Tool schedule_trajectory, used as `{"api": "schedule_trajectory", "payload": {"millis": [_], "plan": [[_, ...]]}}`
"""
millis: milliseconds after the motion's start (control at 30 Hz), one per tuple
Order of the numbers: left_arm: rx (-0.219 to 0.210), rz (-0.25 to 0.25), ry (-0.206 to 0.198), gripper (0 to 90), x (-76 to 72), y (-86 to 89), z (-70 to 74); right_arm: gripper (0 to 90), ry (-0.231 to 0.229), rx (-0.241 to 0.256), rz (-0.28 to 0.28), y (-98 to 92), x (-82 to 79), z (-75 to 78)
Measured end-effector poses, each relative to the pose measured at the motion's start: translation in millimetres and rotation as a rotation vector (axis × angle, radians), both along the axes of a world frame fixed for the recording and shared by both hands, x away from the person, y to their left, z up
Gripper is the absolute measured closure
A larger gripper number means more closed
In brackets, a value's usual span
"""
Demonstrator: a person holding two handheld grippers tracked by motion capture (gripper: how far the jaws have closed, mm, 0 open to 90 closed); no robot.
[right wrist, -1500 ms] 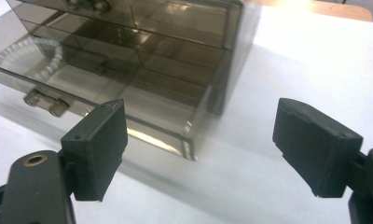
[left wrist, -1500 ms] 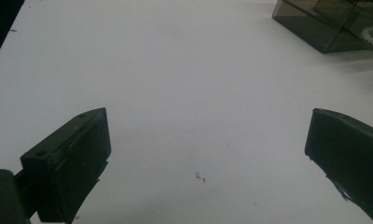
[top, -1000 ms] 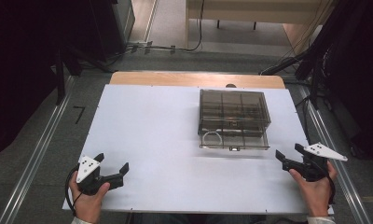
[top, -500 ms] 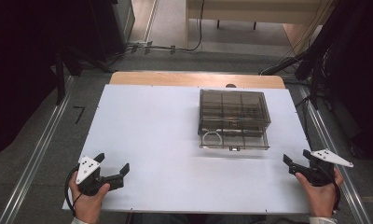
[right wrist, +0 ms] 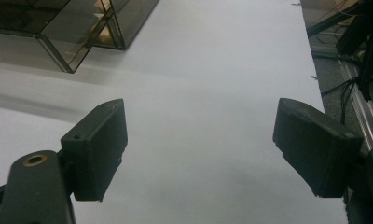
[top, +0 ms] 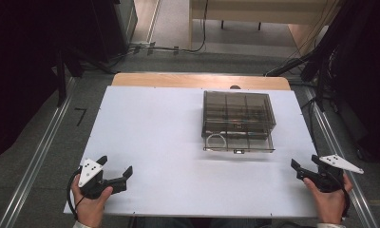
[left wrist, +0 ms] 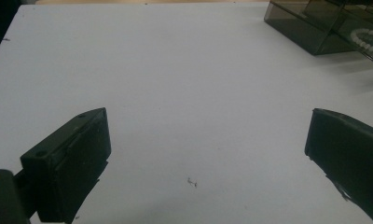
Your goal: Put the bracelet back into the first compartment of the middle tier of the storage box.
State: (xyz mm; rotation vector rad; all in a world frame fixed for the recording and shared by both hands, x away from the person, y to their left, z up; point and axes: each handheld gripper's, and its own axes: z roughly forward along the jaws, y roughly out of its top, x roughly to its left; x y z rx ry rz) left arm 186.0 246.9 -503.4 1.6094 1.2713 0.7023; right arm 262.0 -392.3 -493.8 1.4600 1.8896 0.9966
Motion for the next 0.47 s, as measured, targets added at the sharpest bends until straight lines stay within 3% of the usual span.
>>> {"api": "schedule_trajectory", "payload": {"millis": [467], "plan": [[0.000,-0.010,0.000,0.4,3.3,-2.6,0.1,16.1,-0.002,0.001,-0.007,-2.5,-3.5,0.2]]}}
